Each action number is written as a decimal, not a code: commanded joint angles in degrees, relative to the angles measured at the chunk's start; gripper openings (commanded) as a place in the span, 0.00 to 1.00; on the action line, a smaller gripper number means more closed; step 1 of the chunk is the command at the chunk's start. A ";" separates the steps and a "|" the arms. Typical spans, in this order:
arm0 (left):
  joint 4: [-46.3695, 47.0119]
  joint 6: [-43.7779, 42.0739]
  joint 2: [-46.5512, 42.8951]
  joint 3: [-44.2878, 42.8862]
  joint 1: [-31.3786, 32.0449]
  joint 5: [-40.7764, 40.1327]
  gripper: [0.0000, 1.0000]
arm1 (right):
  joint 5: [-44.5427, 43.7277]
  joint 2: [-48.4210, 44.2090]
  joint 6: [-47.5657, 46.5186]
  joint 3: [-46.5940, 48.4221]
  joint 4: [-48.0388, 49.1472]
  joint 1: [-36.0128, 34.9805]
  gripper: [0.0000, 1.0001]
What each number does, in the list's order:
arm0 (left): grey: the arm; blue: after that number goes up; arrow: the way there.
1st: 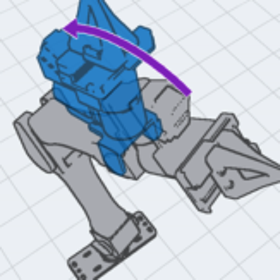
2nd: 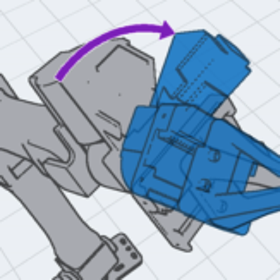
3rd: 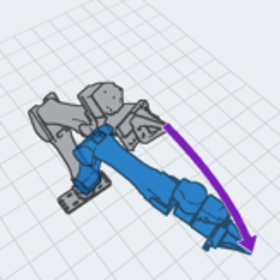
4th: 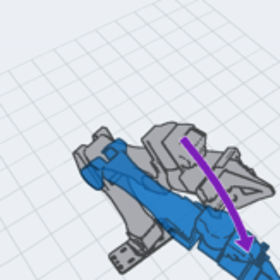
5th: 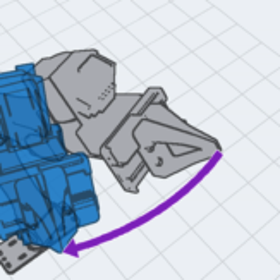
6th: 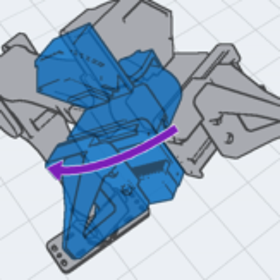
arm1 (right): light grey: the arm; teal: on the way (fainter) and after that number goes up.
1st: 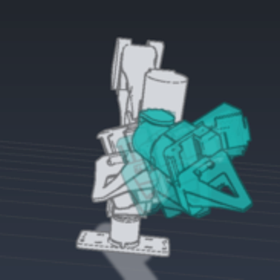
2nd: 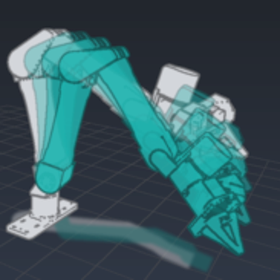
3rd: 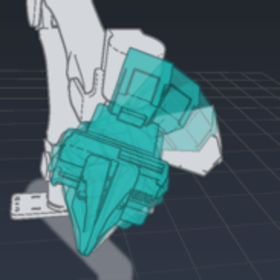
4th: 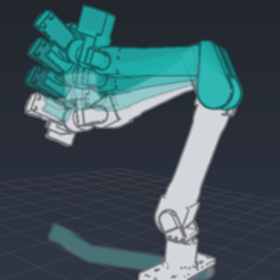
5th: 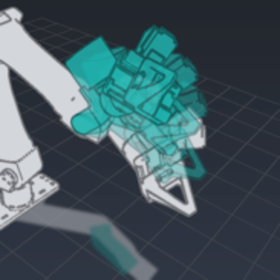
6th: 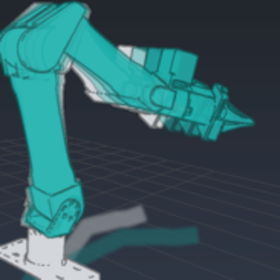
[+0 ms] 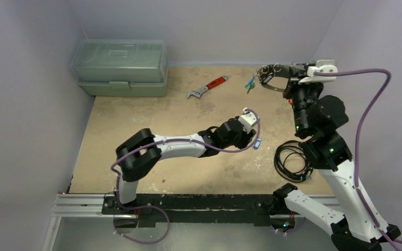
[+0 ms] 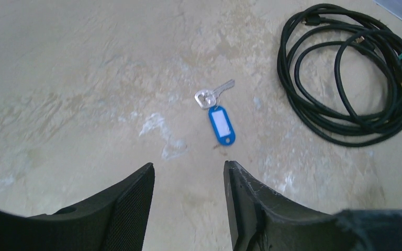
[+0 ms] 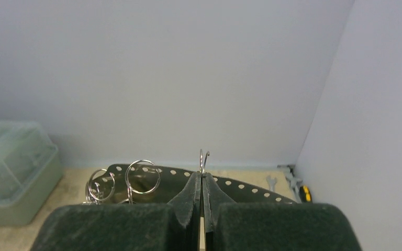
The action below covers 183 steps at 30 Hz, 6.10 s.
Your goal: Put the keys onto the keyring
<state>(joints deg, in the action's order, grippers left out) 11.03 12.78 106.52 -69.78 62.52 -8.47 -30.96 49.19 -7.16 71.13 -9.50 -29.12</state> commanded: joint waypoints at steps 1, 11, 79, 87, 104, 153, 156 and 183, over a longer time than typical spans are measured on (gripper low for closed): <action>0.56 -1.55 7.50 -10.24 1.90 -4.58 0.49 | -2.82 -0.10 -2.31 7.09 1.85 0.36 0.00; -10.24 -3.57 24.93 -30.68 4.25 -9.55 0.45 | -0.83 -1.21 -1.69 9.73 0.58 0.34 0.00; -2.06 1.76 10.26 -12.13 4.01 1.96 0.00 | 6.70 -2.87 1.00 4.42 0.97 0.32 0.00; -8.46 5.49 14.42 -17.66 4.01 -3.39 0.34 | 6.87 -3.26 1.35 3.41 0.39 0.30 0.00; -14.73 12.62 22.42 -23.80 3.07 -1.81 0.29 | 7.56 -3.64 1.27 2.60 0.25 0.31 0.00; -13.77 12.18 25.68 -27.84 2.69 -0.41 0.09 | 8.49 -3.84 1.45 2.24 0.02 0.30 0.00; -13.84 12.25 25.97 -28.14 2.69 -0.41 0.10 | 8.45 -3.86 1.38 2.26 0.00 0.32 0.00; 5.55 6.17 10.57 -5.82 2.34 2.37 0.00 | 9.28 -4.87 1.79 0.48 0.00 0.30 0.00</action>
<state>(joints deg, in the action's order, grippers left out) 9.93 22.09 124.60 -81.23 65.32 -7.01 -22.94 45.23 -6.02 71.66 -12.58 -29.12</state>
